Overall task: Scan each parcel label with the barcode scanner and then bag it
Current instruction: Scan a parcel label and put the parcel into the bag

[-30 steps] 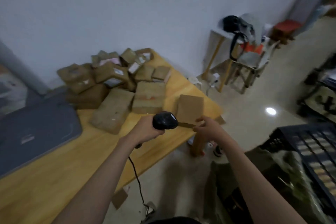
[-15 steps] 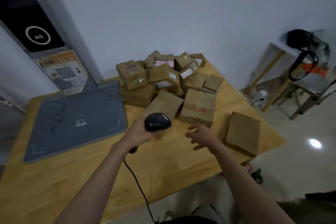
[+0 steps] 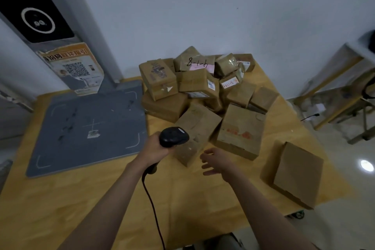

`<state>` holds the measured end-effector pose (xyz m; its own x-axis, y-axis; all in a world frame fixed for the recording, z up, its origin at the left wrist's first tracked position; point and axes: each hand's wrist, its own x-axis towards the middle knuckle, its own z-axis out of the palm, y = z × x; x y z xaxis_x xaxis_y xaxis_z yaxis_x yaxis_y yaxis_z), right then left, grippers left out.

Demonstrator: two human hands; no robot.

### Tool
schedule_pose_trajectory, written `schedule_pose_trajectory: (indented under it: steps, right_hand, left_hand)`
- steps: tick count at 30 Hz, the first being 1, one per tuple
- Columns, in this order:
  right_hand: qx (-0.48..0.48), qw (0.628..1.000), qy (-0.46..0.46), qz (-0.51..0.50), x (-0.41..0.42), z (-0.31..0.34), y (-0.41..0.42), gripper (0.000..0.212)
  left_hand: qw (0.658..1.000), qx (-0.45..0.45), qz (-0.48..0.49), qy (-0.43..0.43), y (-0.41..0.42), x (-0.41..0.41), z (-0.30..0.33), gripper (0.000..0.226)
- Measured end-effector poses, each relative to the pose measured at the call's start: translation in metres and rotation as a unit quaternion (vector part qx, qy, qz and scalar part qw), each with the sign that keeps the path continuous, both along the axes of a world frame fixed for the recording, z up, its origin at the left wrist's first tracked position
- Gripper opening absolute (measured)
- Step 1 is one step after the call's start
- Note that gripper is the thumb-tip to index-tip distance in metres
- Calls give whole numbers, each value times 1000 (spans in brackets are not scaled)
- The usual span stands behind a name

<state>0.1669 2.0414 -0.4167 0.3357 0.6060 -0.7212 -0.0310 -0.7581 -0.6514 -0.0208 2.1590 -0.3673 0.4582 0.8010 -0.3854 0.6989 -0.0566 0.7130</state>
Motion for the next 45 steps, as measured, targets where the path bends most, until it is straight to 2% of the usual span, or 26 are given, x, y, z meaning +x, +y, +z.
schedule_pose_trajectory:
  steps: [2, 7, 8, 10, 11, 12, 13, 15, 17, 19, 21, 23, 27, 30, 32, 35, 38, 42, 45]
  right_hand:
    - [-10, 1000, 19, -12, 5, -12, 16, 54]
    - [-34, 997, 59, -35, 12, -43, 43, 72]
    - [-39, 996, 66, -37, 14, -50, 46, 74]
    - [-51, 995, 74, -39, 16, -61, 51, 75]
    - [-57, 995, 79, -38, 17, -65, 54, 74]
    - [-61, 994, 82, -36, 18, -70, 55, 71]
    - [-64, 994, 88, -32, 18, -74, 57, 67]
    - [-59, 993, 96, -30, 16, -78, 60, 55]
    - [-51, 993, 96, -44, 15, -79, 61, 44]
    - [-42, 993, 93, -57, 13, -77, 56, 39]
    - [-28, 992, 99, -72, 11, -73, 47, 45]
    - [-19, 991, 104, -83, 9, -75, 33, 50]
    - [-3, 989, 110, -103, 2, -73, 2, 46]
    - [40, 980, 133, -141, -2, -61, -26, 50]
    - [73, 979, 118, -151, -3, -52, -43, 50]
    - [124, 979, 56, -151, 0, -40, -59, 47]
    - [160, 977, -117, -79, 2, -29, -63, 55]
    - [180, 915, -356, 63, -16, -9, -60, 75]
    - [156, 867, -437, 184, -47, -14, -63, 87]
  left_hand:
    - [1000, -15, 10, 12, 16, 8, -12, 54]
    - [997, -64, 19, 41, 48, 26, -50, 51]
    - [995, -84, 21, 51, 53, 26, -57, 60]
    - [988, -138, 23, 59, 61, 27, -70, 95]
    - [985, -162, 24, 59, 63, 28, -74, 105]
    - [983, -173, 21, 61, 64, 30, -73, 106]
    - [982, -177, 20, 58, 65, 32, -73, 99]
    - [985, -166, 14, 47, 66, 35, -72, 62]
    - [988, -149, -3, 28, 65, 37, -67, 39]
    - [986, -167, -4, 12, 61, 36, -58, 35]
    - [981, -191, 2, 12, 53, 29, -53, 34]
    - [980, -197, 0, 23, 40, 20, -51, 36]
    - [980, -197, -5, 15, 5, 0, -53, 37]
    - [979, -202, 11, 24, -22, -16, -58, 39]
    - [978, -209, 12, 21, -40, -26, -60, 38]
    - [980, -195, 31, -3, -65, -39, -59, 38]
    - [982, -180, 54, -27, -83, -48, -53, 22]
    - [983, -159, 73, -54, -101, -62, -42, 16]
    - [983, -143, 96, -58, -110, -75, -37, 15]
